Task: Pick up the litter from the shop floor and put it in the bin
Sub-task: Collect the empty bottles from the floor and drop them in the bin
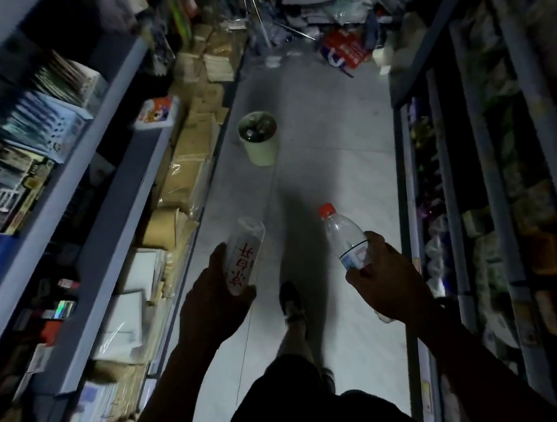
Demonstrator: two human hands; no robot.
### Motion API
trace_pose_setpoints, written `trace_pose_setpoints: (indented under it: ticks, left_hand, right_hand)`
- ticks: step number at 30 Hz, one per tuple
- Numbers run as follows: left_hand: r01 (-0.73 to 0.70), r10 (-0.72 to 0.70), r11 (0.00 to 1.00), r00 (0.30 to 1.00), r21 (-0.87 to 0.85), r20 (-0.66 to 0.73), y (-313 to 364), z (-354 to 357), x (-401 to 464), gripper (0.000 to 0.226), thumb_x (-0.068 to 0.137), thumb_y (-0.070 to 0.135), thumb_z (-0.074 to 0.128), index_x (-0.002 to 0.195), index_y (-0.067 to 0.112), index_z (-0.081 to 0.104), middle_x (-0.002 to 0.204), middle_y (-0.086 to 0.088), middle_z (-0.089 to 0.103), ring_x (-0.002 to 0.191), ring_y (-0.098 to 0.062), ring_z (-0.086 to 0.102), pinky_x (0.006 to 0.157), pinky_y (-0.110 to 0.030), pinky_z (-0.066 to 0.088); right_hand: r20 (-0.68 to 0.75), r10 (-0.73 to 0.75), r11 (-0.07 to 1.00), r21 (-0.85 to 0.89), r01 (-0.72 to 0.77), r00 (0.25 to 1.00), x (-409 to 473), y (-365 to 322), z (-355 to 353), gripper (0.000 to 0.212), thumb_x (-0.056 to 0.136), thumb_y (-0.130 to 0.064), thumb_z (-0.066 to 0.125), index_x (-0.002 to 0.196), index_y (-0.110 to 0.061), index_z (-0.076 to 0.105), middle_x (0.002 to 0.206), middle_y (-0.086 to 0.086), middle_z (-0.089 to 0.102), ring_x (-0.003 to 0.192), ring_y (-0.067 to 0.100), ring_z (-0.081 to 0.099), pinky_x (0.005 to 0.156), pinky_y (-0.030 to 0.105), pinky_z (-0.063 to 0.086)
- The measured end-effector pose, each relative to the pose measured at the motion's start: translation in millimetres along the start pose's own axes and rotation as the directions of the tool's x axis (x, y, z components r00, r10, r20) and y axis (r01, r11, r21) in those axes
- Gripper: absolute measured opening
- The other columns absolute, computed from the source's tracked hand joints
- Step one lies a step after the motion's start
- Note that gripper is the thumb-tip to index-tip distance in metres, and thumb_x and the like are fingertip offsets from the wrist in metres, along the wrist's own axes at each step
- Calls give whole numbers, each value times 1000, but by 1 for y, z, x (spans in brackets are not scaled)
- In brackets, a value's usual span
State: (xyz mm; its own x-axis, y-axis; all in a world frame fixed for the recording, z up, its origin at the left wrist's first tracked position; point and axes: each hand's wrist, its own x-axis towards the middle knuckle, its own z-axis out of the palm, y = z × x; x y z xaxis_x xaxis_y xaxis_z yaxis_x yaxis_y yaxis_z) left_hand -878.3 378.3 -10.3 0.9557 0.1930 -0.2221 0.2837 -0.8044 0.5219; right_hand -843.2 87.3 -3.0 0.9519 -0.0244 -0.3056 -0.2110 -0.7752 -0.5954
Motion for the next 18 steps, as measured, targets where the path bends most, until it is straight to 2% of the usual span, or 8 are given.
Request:
trace_pose_setpoints:
  ticks: [3,6,10,14,18]
  left_hand:
    - [-19,18,1000,1000,-13,-20,7,-4,53,96,82,41,80,156,30,20,133,-1,61,111,-25,67,72,-23,49]
    - [-21,20,999,1000,-24,-17,21,-11,109,97,81,43,79,156,30,19,132,-3,61,110,-27,67,77,-34,55]
    - [-48,49,997,999,-52,14,43,-22,180,99,79,47,79,156,35,18,130,-2,61,110,-26,66,82,-38,59]
    - [-117,119,992,992,-35,47,67,-27,247,101,79,48,78,157,37,15,131,-3,61,111,-26,65,83,-40,59]
    - [-151,153,988,985,-29,84,96,-27,300,100,79,46,79,156,37,16,131,-2,61,114,-27,64,85,-42,58]
  right_hand:
    - [-6,-3,1000,-17,3,1000,49,-17,-7,80,64,-61,52,134,-25,39,109,0,63,91,24,63,79,45,56]
    - [-7,27,999,-37,-28,1000,94,-32,-17,76,68,-57,58,134,-27,38,114,-2,61,97,26,63,81,42,55]
    - [-54,76,995,-63,-79,996,144,-50,-34,72,78,-43,68,140,-27,35,120,-2,56,103,25,60,83,38,51]
    - [-108,80,996,-21,-82,991,190,-54,-47,69,78,-38,71,136,-23,37,112,0,60,92,21,60,77,39,52]
    - [-105,182,983,2,-183,978,221,-47,-61,66,78,-40,70,134,-25,38,109,1,63,87,20,62,71,36,51]
